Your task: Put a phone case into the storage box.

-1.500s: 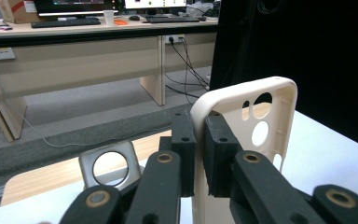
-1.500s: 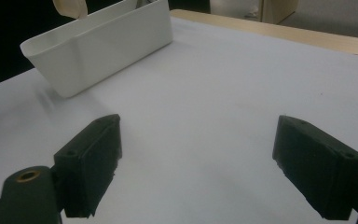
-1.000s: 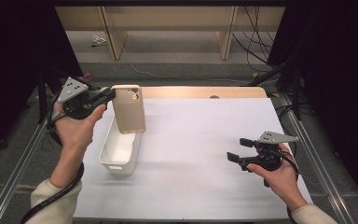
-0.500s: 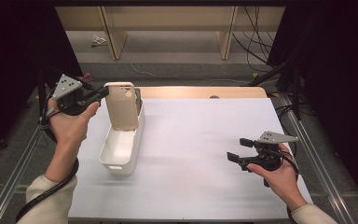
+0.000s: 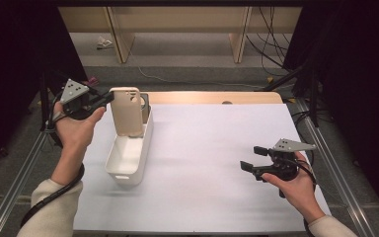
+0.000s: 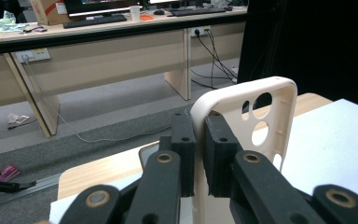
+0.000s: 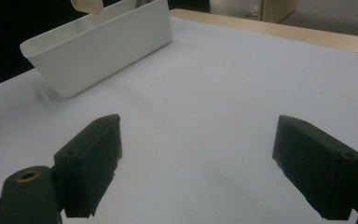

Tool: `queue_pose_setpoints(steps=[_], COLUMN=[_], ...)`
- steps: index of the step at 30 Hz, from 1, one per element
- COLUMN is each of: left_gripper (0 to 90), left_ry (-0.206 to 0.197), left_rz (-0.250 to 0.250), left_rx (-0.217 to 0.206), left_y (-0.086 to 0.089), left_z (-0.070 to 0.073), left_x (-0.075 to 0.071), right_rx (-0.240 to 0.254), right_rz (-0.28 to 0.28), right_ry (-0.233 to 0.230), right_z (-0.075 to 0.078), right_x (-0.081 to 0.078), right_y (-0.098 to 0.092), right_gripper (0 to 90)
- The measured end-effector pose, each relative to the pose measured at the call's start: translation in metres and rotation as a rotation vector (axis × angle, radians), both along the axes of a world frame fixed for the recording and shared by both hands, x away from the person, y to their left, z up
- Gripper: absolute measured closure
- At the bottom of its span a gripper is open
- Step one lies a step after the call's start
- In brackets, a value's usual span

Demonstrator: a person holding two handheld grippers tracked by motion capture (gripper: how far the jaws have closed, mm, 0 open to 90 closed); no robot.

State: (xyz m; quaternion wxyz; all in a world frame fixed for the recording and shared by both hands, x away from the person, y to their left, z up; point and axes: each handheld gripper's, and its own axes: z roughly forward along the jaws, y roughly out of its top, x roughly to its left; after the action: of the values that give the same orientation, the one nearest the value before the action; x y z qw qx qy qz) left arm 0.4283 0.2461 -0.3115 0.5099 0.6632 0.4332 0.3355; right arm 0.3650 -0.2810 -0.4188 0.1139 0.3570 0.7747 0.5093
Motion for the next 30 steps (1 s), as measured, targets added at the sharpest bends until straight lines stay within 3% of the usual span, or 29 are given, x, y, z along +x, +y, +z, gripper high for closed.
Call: queue_pose_setpoints(steps=[13, 30], left_gripper=[83.4, 83.2], left_ry=[0.024, 0.056], left_rz=[0.018, -0.018], left_rx=[0.022, 0.056], left_y=[0.005, -0.002], left_z=[-0.020, -0.049], left_x=[0.022, 0.046], right_rx=[0.001, -0.001], right_rz=[0.002, 0.005], right_ry=[0.002, 0.002], right_z=[0.000, -0.001], right_x=[0.000, 0.001], right_y=[0.000, 0.000], right_gripper=[16.5, 16.5])
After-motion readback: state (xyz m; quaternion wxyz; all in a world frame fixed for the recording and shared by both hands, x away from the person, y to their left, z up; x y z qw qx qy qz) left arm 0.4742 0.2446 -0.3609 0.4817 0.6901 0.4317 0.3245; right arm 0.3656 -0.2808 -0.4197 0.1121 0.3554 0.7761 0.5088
